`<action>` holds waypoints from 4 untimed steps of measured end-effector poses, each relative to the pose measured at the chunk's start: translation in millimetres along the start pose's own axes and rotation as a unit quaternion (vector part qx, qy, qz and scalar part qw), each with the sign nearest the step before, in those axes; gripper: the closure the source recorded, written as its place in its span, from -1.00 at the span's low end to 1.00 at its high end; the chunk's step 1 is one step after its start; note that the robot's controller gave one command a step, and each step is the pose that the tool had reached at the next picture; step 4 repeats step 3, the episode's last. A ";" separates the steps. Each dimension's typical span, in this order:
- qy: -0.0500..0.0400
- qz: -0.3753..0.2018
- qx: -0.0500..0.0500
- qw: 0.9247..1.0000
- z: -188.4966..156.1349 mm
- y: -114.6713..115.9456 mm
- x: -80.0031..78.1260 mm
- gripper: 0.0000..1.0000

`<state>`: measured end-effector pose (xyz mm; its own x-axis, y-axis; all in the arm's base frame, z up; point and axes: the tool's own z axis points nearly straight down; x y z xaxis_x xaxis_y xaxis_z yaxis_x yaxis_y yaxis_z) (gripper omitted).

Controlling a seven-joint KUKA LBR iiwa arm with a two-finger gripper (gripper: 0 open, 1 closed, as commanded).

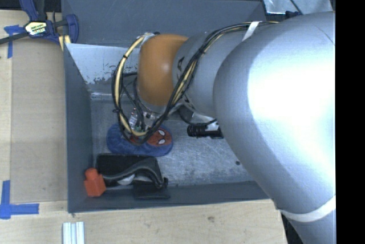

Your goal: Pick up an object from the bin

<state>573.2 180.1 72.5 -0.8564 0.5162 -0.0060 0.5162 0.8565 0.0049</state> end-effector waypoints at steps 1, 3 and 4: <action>0.001 -0.001 0.001 1.000 -4.8 0.5 -0.9 1.00; -0.001 -0.002 -0.001 1.000 -117.3 2.7 -4.8 1.00; -0.001 -0.002 -0.001 1.000 -117.3 2.7 -4.8 1.00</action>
Offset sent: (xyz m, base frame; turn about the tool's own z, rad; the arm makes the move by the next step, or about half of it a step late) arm 0.0000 -0.0001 0.0042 0.0000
